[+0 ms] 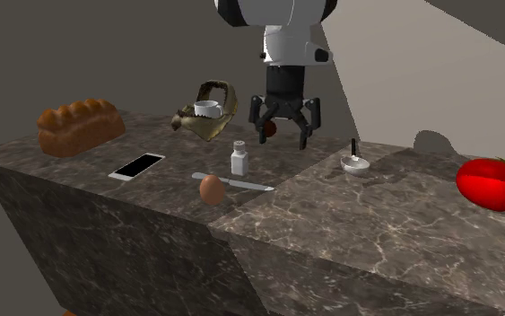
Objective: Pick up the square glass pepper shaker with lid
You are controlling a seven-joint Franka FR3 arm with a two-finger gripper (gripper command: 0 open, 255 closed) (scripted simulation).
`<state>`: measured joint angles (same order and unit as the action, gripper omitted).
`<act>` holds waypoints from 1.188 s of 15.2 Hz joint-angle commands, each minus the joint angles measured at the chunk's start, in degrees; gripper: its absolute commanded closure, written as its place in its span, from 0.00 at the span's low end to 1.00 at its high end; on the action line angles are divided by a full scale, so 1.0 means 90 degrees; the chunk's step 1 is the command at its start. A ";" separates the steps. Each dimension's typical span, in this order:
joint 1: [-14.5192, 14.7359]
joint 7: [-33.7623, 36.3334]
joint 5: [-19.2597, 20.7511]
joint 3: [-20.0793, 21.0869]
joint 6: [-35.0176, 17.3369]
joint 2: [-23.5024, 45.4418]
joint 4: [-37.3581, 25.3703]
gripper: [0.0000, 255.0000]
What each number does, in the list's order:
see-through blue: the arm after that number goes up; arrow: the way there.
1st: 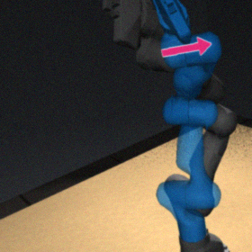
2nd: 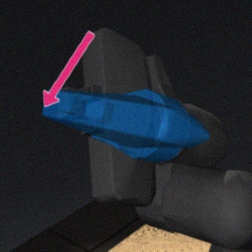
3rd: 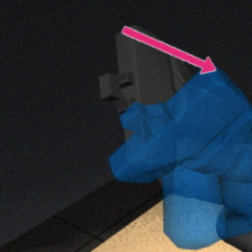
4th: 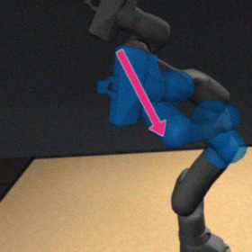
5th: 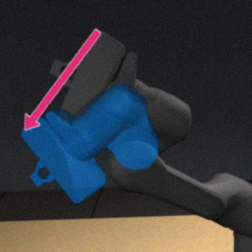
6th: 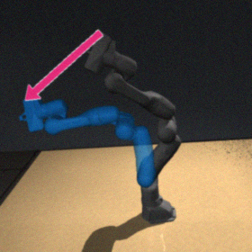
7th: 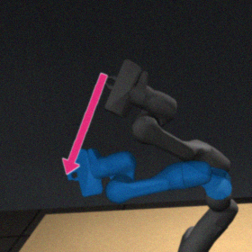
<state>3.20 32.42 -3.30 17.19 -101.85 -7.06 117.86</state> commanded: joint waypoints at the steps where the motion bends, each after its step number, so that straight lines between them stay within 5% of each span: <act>1: 0.0064 0.0260 0.0035 0.0116 -0.0055 0.0466 -0.0383 0.00; 13: 0.0785 0.1530 0.0607 0.0358 0.0204 0.3560 -0.3573 0.00; 18: 0.0788 0.1520 0.0636 0.0333 -0.0177 0.3656 -0.3283 0.00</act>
<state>10.29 46.12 2.34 20.24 -102.67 25.59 87.82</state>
